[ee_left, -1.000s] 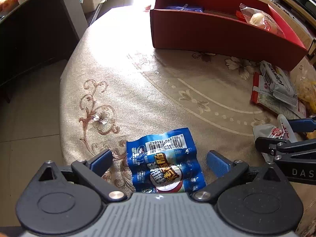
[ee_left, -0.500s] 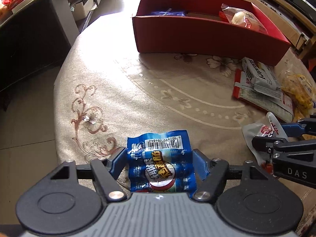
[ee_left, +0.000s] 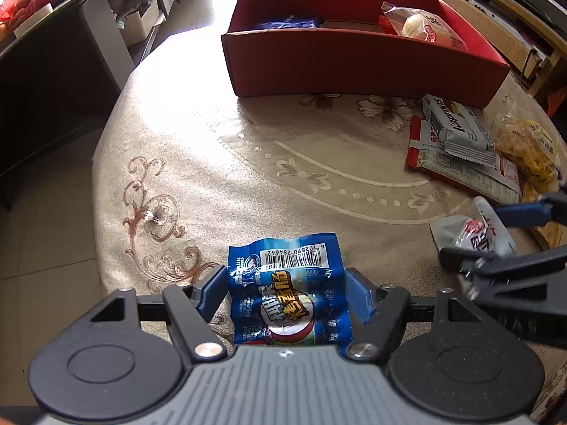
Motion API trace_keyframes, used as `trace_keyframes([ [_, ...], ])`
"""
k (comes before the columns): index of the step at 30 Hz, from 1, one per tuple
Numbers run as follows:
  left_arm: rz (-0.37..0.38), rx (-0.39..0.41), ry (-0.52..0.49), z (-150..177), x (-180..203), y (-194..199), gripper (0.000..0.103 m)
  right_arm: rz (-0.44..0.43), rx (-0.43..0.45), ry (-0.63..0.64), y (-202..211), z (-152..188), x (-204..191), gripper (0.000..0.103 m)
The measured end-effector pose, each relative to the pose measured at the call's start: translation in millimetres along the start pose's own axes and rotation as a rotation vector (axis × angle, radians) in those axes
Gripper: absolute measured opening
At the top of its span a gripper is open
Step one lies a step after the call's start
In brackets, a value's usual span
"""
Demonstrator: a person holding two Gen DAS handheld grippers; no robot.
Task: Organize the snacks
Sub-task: 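Lift and carry both held packets over the red box with both tools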
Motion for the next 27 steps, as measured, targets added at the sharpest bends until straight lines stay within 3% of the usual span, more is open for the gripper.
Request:
trace_keyframes([
  [6,-0.018,0.011,-0.012,1,-1,1,0.066,0.006,-0.016,0.032,-8,-2,-5,0.074],
  [11,-0.009,0.012,-0.015,2,-2,0,0.067,-0.038,-0.008,0.022,-6,-1,-4,0.060],
  [27,-0.014,0.035,-0.030,2,1,4,0.066,-0.054,0.049,-0.013,14,0,2,0.058],
])
Point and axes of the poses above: each gripper's, at about its wrist camera, not at the fingertips, and y roughly against the way its jaws point, x to its right, z to its underside, the point moved 7 cm from there along -y, roughly the way its jaws point, and after that the axes turned 15 degrees about -x, right-handed, at the moved point
